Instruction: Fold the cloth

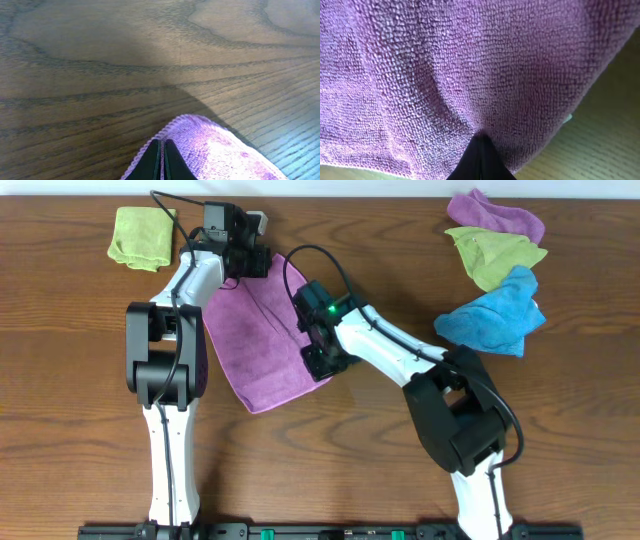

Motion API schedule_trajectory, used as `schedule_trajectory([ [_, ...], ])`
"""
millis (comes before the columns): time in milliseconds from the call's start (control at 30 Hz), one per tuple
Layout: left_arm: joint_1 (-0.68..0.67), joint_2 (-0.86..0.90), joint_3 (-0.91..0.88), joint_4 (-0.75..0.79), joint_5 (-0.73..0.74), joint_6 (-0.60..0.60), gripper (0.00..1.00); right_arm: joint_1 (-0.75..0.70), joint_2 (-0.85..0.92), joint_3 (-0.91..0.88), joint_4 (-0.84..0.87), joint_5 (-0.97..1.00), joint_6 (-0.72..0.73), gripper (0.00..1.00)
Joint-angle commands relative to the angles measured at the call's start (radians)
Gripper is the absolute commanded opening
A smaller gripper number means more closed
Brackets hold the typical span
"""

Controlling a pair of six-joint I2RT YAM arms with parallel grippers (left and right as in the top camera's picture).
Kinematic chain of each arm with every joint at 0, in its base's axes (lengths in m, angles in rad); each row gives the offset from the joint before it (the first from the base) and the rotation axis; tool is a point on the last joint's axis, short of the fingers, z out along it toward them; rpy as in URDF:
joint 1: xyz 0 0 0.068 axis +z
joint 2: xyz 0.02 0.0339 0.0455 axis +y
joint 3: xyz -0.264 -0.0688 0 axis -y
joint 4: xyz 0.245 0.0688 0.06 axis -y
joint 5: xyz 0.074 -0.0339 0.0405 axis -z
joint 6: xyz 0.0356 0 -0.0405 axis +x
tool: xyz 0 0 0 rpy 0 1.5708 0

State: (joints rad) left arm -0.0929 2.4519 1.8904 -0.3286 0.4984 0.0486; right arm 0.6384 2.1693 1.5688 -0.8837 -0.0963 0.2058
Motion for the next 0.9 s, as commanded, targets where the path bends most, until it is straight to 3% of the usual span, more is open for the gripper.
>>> schedule_trajectory([
  [0,0.001,-0.041,0.055,-0.006,0.031,-0.004,0.05,-0.016,-0.059,-0.011,0.034,0.011,0.018,0.02],
  [300,0.003,-0.267,0.129,-0.122,-0.047,-0.004,0.06,-0.045,-0.304,-0.011,0.122,0.1,-0.026,0.02],
  [433,0.021,-0.378,0.128,-0.33,-0.204,0.002,0.06,-0.084,-0.338,-0.011,0.258,0.096,-0.073,0.01],
  [600,0.087,-0.438,0.114,-0.65,-0.114,0.027,0.06,-0.211,-0.269,-0.011,0.436,-0.172,-0.072,0.01],
  [733,0.078,-0.497,0.001,-0.672,-0.113,0.026,0.06,-0.245,-0.203,0.009,0.558,-0.261,-0.037,0.01],
  [867,0.055,-0.589,-0.161,-0.613,-0.113,0.023,0.06,-0.233,-0.125,0.092,0.555,-0.282,-0.034,0.01],
])
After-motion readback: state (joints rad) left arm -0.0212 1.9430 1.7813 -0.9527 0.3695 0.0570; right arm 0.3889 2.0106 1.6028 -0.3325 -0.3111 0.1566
